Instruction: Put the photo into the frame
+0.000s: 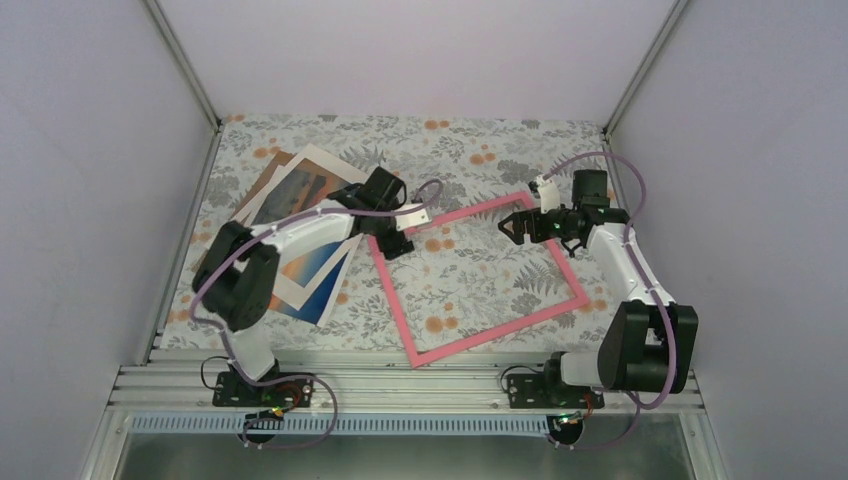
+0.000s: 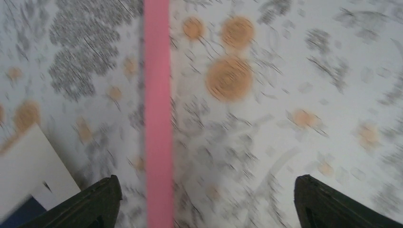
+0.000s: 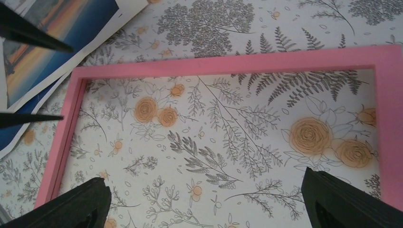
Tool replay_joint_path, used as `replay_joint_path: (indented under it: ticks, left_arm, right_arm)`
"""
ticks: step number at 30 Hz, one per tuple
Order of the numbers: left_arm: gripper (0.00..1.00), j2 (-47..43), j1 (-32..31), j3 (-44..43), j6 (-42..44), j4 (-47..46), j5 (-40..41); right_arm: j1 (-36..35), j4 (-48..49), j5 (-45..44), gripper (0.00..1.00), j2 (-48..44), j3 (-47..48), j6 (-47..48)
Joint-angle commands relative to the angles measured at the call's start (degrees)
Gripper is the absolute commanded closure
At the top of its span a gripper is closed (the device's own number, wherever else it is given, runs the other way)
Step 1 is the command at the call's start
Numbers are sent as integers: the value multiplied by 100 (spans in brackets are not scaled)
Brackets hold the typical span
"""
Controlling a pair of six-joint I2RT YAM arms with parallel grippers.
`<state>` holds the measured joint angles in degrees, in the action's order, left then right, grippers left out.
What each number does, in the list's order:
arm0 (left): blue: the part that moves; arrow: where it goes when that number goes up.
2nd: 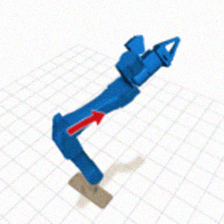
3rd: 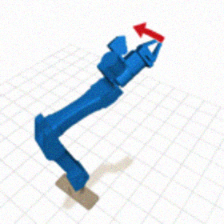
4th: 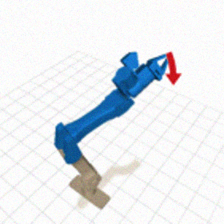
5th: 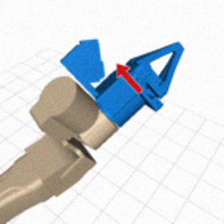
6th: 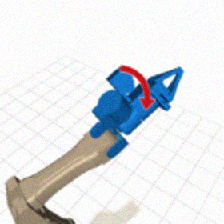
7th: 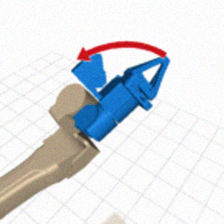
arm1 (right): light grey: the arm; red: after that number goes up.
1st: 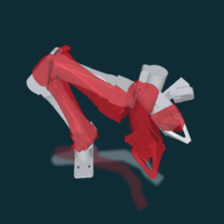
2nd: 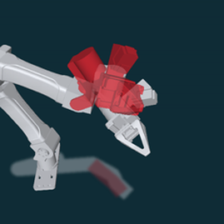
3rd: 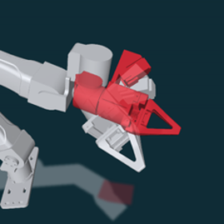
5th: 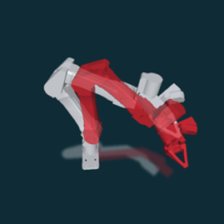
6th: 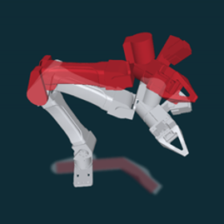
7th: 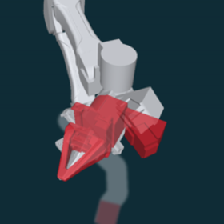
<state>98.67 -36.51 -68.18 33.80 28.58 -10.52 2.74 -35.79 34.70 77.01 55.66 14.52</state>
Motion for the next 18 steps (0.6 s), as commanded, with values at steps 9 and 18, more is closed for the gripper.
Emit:
replay_joint_path:
  ticks: [9,18]
  left_arm:
    - [31,2006,-49,-1686,-541,-421,275]
    - [62,2907,-56,-2470,-558,-209,172]
  right_arm:
    - [359,-116,-70,0,64,112,125]
    - [440,-282,-304,0,36,214,381]
